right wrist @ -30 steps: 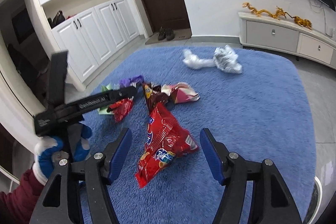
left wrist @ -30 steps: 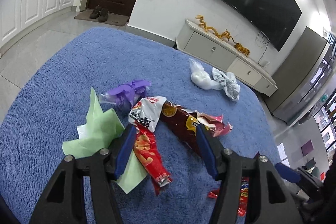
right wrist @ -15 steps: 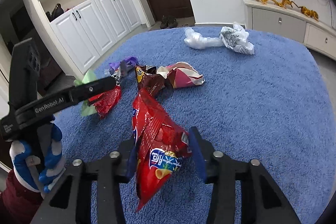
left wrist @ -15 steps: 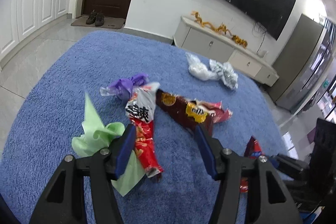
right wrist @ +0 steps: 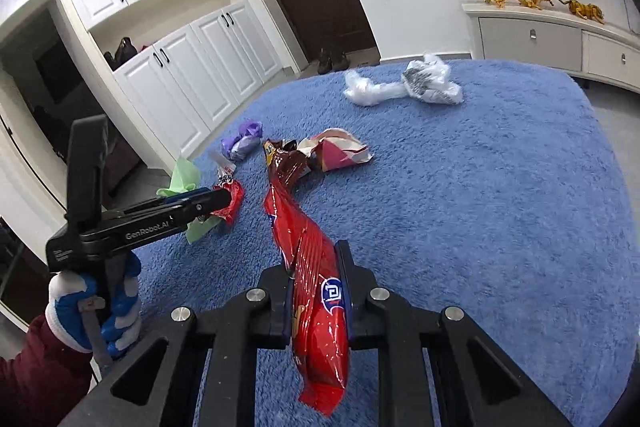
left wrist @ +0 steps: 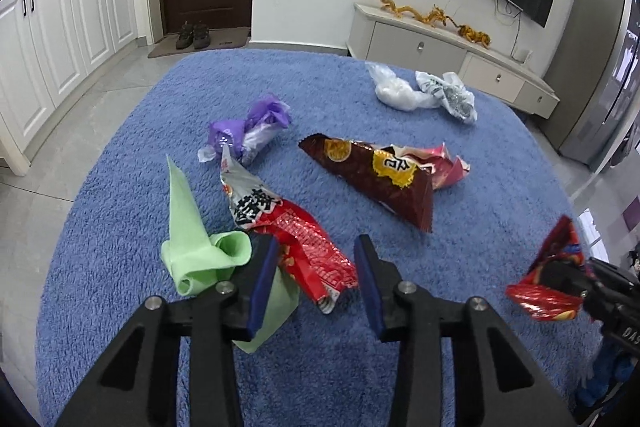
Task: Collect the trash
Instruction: 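Grasp the red-and-white wrapper with the left tool while the right tool holds the red bag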
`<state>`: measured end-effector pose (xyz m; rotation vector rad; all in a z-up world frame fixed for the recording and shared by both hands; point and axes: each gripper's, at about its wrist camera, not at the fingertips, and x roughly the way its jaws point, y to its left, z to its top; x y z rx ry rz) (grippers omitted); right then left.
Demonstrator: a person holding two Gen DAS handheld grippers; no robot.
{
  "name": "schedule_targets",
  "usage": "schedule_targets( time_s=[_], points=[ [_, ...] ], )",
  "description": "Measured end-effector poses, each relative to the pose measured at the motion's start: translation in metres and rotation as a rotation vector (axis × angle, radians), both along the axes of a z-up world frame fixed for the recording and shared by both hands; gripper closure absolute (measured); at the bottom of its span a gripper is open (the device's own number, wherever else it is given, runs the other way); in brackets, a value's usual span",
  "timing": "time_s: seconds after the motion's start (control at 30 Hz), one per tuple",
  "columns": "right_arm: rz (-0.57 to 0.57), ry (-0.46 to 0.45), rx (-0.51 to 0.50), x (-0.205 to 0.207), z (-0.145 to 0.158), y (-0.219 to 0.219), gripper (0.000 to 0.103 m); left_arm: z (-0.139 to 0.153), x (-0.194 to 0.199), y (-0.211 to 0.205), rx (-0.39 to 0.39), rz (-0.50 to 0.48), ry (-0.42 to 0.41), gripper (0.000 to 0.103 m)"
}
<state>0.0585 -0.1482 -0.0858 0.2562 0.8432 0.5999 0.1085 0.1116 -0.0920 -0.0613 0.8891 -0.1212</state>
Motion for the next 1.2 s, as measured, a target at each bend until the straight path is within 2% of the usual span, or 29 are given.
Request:
schedule_targets(
  time_s=[0.13,0.2,0.27,0.4,0.43,0.47,0.5,0.87,1.07,1.1,1.13,1.17,1.2],
  points=[
    [0.006,-0.024,0.015,-0.010,0.004,-0.012,0.090,-0.001,-0.004,-0.005,0.023,-0.014,0.014,0.066],
    [0.002,-0.029,0.028,-0.014,0.005,-0.018,0.090,-0.006,-0.004,-0.011,0.042,-0.021,0.037,0.075],
    [-0.008,-0.032,0.042,-0.019,0.006,-0.025,0.090,-0.011,-0.005,-0.018,0.073,-0.022,0.034,0.079],
    [-0.041,-0.037,0.073,-0.026,0.009,-0.041,0.090,-0.007,-0.003,-0.017,0.055,-0.019,0.035,0.089],
    [-0.047,-0.039,0.077,-0.027,0.010,-0.043,0.090,-0.007,-0.003,-0.017,0.052,-0.023,0.033,0.094],
    [-0.053,-0.041,0.080,-0.029,0.010,-0.046,0.090,-0.006,-0.004,-0.018,0.050,-0.027,0.027,0.103],
    [-0.058,-0.042,0.083,-0.031,0.010,-0.049,0.090,-0.004,-0.005,-0.019,0.048,-0.030,0.022,0.103],
    [-0.102,-0.079,0.121,-0.051,0.024,-0.073,0.090,0.033,-0.024,-0.038,0.024,-0.047,-0.083,0.103],
    [-0.129,-0.073,0.135,-0.060,0.022,-0.086,0.090,0.026,-0.003,-0.025,-0.026,0.034,-0.023,0.098],
    [-0.134,-0.070,0.137,-0.060,0.021,-0.088,0.090,0.023,0.000,-0.024,-0.027,0.043,-0.015,0.096],
    [-0.137,-0.068,0.138,-0.060,0.021,-0.089,0.090,0.020,0.005,-0.023,-0.031,0.051,-0.002,0.087],
    [-0.141,-0.065,0.140,-0.060,0.021,-0.091,0.090,0.017,0.009,-0.022,-0.037,0.062,0.011,0.072],
    [-0.148,-0.063,0.141,-0.059,0.020,-0.093,0.090,0.015,0.012,-0.021,-0.042,0.074,0.013,0.066]
  ],
)
